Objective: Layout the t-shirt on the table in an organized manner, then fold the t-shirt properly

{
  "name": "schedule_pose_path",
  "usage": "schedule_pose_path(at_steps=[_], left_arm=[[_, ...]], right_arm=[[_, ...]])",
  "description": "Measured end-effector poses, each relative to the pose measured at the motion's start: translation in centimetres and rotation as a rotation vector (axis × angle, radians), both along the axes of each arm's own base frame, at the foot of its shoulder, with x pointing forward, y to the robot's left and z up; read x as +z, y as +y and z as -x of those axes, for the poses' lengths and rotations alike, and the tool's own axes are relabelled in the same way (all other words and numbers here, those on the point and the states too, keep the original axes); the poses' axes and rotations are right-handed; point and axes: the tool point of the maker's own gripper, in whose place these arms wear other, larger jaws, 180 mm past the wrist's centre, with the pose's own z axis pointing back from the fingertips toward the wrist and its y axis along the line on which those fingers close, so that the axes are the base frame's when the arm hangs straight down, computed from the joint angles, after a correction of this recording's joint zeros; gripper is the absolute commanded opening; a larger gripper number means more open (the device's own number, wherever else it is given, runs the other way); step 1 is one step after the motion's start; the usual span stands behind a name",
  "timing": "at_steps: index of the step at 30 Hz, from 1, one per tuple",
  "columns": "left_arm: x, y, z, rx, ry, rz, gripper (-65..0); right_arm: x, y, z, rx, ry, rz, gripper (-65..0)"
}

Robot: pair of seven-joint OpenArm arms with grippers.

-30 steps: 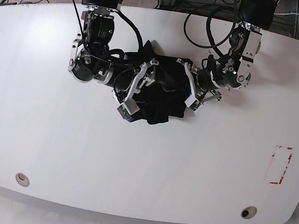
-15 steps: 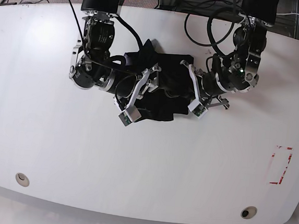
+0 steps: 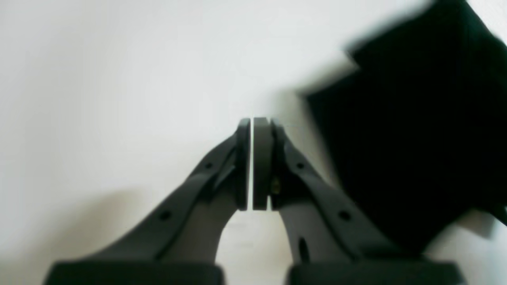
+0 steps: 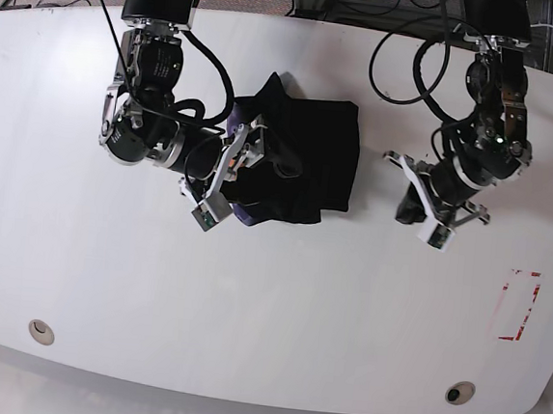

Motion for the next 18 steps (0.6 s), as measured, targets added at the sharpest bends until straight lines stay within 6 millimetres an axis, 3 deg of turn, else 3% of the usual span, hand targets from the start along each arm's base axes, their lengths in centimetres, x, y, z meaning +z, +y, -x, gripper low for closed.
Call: schedule_pose_path(at_steps=[2, 6, 8, 18], left_arm=[[1.0, 1.8, -0.8, 0.047, -0.029, -0.013, -65.0], [2.9, 5.3, -1.6, 0.14, -0.084, -0.021, -65.0], [3.1, 6.3, -1.6, 0.166, -0.09, -0.029, -65.0], [2.9, 8.9, -0.6, 0.21, -0.077, -0.063, -65.0]], right_arm=[[0.0, -0.8, -0.3, -0.009, -0.02, 0.037, -31.2], [-0.3, -2.0, -0.8, -0.002, -0.073, 0.117, -51.5], [-0.7, -2.3, -0.8, 0.01, -0.084, 0.151, -57.5], [-0.7, -3.6, -1.4, 0.033, -0.157, 0.343, -58.5]])
